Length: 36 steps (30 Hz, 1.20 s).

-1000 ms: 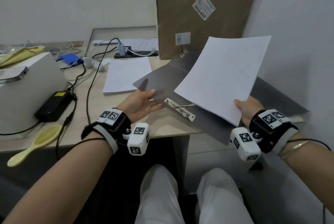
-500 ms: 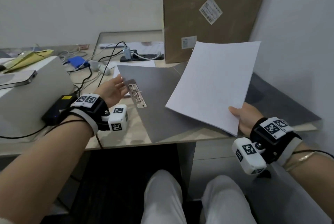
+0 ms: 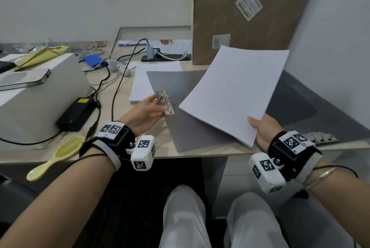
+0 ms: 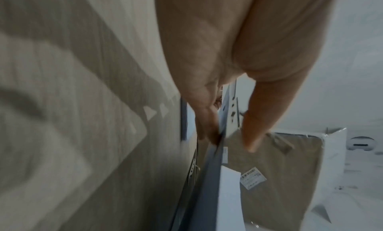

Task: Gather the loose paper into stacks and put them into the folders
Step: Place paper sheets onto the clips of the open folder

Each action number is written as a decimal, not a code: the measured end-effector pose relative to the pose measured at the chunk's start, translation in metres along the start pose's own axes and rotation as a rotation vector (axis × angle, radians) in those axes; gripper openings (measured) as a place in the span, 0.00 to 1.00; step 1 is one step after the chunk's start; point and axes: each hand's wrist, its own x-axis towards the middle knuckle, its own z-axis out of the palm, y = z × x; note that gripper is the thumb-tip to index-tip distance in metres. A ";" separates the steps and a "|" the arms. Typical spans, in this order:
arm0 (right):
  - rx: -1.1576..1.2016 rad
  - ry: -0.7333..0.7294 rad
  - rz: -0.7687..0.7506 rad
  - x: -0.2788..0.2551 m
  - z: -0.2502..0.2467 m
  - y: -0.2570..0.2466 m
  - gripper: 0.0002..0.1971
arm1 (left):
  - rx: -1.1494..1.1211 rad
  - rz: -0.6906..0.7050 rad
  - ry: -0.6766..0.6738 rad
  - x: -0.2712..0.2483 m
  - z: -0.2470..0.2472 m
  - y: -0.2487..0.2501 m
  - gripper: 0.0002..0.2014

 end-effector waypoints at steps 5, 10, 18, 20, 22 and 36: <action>-0.017 0.027 -0.002 -0.001 0.007 0.004 0.19 | 0.102 0.024 0.012 -0.006 0.018 -0.018 0.38; -0.098 0.037 -0.029 -0.006 0.012 0.001 0.19 | 0.147 -0.014 0.154 -0.006 0.016 -0.021 0.36; -0.355 0.037 -0.090 -0.006 0.006 -0.020 0.18 | 0.327 -0.100 0.575 -0.017 -0.026 -0.002 0.14; -0.408 0.016 -0.076 -0.006 0.006 -0.022 0.19 | 0.437 -0.151 0.604 -0.023 -0.043 -0.002 0.15; -0.487 -0.010 -0.045 -0.007 0.008 -0.020 0.19 | 0.522 -0.161 0.605 -0.027 -0.054 -0.002 0.15; -0.656 -0.227 0.192 -0.002 0.055 -0.001 0.20 | 0.534 -0.176 0.577 -0.041 -0.067 0.003 0.18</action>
